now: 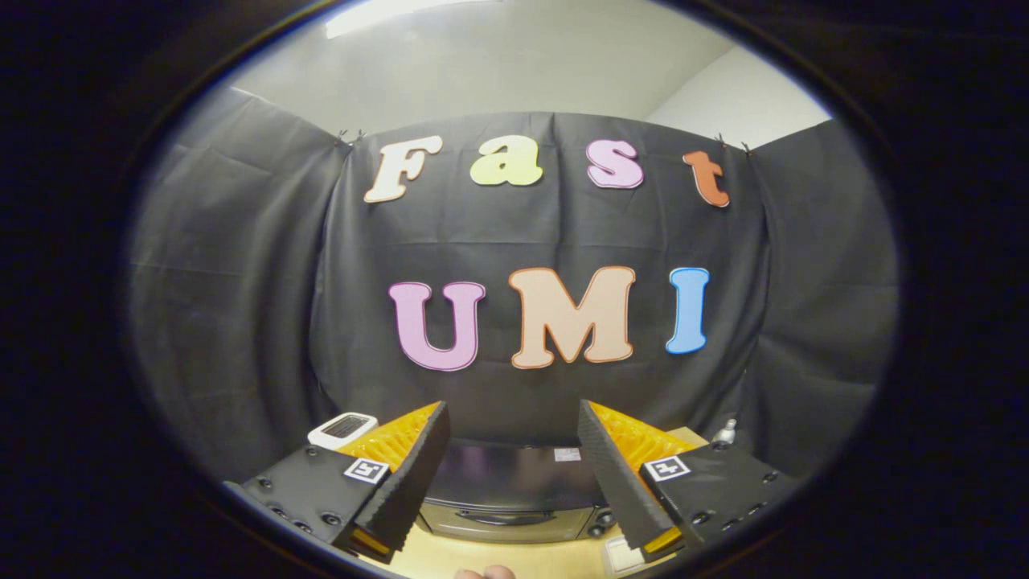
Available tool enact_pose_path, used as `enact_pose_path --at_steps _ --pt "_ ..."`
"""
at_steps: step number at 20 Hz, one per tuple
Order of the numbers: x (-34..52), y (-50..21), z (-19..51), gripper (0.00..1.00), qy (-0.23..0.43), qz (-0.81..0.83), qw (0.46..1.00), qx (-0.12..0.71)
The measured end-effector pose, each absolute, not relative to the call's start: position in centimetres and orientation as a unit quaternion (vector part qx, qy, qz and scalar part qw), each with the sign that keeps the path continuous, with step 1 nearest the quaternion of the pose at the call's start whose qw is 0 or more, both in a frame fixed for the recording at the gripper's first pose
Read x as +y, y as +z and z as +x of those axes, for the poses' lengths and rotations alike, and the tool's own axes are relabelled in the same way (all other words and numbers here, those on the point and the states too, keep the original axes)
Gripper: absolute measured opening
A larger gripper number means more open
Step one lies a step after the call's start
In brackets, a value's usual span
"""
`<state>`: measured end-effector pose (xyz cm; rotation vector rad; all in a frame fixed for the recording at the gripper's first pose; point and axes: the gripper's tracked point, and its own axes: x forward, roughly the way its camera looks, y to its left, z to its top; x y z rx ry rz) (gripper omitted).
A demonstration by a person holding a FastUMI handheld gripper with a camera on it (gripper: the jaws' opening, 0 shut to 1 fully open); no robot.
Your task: Open the toaster oven, put the food inside, and close the toaster oven door.
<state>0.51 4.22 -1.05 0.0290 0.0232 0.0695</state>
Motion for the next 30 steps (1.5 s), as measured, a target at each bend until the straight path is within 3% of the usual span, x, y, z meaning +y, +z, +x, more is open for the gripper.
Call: enact_pose_path --at_steps 30 --pt "6.8 -6.2 2.4 0.99 0.043 0.022 0.998 0.043"
